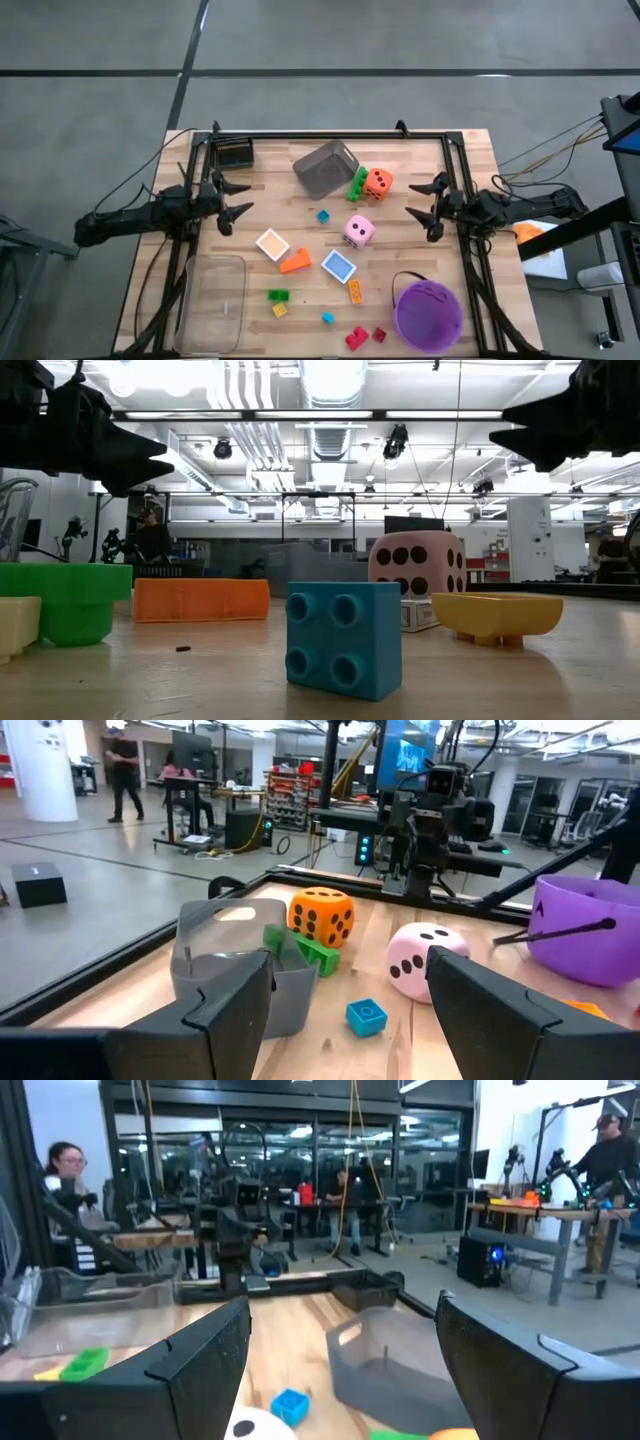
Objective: Pick & Place Toys
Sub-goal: Put the orange game piece into the transparent bin
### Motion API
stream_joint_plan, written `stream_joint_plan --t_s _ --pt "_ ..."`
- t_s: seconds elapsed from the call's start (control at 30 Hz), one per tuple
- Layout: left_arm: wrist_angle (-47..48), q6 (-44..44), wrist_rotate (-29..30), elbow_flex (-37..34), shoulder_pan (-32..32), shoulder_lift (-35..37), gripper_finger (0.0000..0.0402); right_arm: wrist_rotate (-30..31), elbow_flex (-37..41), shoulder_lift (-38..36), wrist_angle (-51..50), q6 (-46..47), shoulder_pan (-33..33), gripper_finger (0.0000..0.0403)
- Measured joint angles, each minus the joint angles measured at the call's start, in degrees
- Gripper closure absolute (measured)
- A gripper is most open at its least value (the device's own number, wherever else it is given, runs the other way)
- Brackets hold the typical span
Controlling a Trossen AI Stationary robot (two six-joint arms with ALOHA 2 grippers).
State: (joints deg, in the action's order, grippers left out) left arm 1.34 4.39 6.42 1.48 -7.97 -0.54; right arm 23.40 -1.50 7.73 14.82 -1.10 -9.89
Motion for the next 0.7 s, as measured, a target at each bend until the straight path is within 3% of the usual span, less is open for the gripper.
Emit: stream_joint_plan --t_s 0.2,0.4,0.7 --pt "0.13 -4.54 -0.04 0.00 0.00 -0.06 0.0135 2.83 0.00 -0.11 2.25 -3.28 0.02 0.0092" --pt "0.22 -7.27 -0.06 0.00 0.00 -0.07 0.0135 5.56 0.00 0.92 0.28 3.44 0.18 0.0092" --pt "-0.74 -13.20 2.91 0.04 0.00 -0.77 0.0135 7.70 -3.38 13.86 1.53 6.31 0.35 0.0092"
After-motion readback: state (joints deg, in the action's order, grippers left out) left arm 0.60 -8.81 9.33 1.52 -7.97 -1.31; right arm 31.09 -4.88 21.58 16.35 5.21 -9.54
